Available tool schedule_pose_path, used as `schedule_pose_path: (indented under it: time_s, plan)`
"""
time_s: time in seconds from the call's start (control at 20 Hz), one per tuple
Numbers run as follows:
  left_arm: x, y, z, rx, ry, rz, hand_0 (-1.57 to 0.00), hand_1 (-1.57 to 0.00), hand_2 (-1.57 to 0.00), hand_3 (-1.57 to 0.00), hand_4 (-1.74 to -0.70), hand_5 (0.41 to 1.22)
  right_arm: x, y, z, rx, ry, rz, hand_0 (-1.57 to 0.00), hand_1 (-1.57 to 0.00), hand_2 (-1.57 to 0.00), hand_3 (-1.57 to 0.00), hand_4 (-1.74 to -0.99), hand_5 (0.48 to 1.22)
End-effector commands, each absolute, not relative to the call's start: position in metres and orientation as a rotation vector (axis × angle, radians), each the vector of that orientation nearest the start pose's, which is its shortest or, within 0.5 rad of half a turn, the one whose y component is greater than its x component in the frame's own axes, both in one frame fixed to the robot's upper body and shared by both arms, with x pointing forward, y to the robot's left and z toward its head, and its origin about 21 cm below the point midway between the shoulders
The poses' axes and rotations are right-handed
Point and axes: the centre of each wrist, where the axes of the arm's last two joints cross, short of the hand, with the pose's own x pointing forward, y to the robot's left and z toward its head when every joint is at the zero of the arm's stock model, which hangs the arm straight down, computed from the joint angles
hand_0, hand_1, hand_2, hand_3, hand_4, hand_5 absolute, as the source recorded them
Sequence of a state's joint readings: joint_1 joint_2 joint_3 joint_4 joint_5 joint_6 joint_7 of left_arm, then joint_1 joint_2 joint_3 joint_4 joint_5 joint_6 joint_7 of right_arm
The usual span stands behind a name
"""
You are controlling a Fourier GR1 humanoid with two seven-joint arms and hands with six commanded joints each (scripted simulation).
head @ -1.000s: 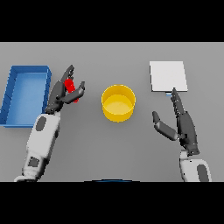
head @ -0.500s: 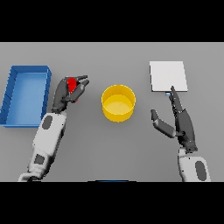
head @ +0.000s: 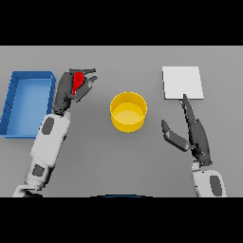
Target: Pick up the red beaker and tilt it to pour out 1 green nut into yellow bowl. Pick up the yellow bowl and place it on the metallic measuring scale.
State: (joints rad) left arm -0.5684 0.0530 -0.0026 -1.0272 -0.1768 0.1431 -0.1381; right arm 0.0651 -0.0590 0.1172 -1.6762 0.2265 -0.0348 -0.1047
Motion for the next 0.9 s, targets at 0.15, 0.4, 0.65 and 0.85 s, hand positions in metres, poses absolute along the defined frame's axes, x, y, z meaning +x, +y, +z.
schedule_pose_path:
  time_s: [0.15,0.4,0.65,0.85]
  plan:
    - [0.378,0.170,0.054,0.278,-1.687,-0.626,-1.56,-1.56,-1.56,-1.56,-1.73,1.121,0.227,-0.219,0.013,-0.203,-1.715,0.298,0.00,0.00,0.00,0.00,-1.243,0.691]
    - [0.376,0.167,0.061,0.306,-1.657,-0.755,-1.56,-1.56,-1.56,-1.56,-1.73,1.113,0.225,-0.220,0.016,-0.185,-1.708,0.299,0.00,0.00,0.00,0.00,-1.243,0.710]
    - [0.383,0.151,0.075,0.554,-1.627,-1.180,-1.57,-1.57,-1.57,-1.57,-1.74,1.137,0.223,-0.217,0.014,-0.179,-1.717,0.290,0.00,0.00,0.00,0.00,-1.266,0.720]
    - [0.392,0.127,0.084,0.717,-1.575,-1.479,-1.57,-1.57,-1.57,-1.57,-1.74,1.177,0.222,-0.221,0.014,-0.172,-1.723,0.289,0.00,0.00,0.00,0.00,-1.268,0.722]
